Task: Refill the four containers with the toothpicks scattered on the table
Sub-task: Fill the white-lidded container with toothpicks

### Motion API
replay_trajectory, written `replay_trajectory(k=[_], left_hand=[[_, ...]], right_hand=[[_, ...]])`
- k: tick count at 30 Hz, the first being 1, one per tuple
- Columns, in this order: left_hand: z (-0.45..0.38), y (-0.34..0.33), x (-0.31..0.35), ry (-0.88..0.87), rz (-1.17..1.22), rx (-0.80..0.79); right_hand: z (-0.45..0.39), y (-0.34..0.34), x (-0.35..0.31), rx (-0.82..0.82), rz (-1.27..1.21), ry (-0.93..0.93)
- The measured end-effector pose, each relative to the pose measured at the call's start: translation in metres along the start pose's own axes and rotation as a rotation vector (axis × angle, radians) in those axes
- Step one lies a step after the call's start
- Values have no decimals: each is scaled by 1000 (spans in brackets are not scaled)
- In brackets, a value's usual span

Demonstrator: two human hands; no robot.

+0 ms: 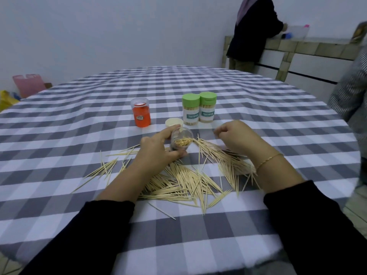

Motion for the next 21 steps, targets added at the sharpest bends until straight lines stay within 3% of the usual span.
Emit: replay_trajectory(k=[6,21], left_hand=[[-2,-1,0,-12,-6,4],[-3,-1,-2,6,-10,-2]], right_hand=[[8,4,13,-346,344,-98],[18,12,25,-580,522,-89]])
Point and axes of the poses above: each hand's wrist, its own z-axis away from the middle knuckle, its own y-axis out of the back of the hand, x = y × z, the point moved 2 cm from there along -z, towards the middle knuckle, and after that the axes turned 15 degrees about y, right-handed, at the moved point
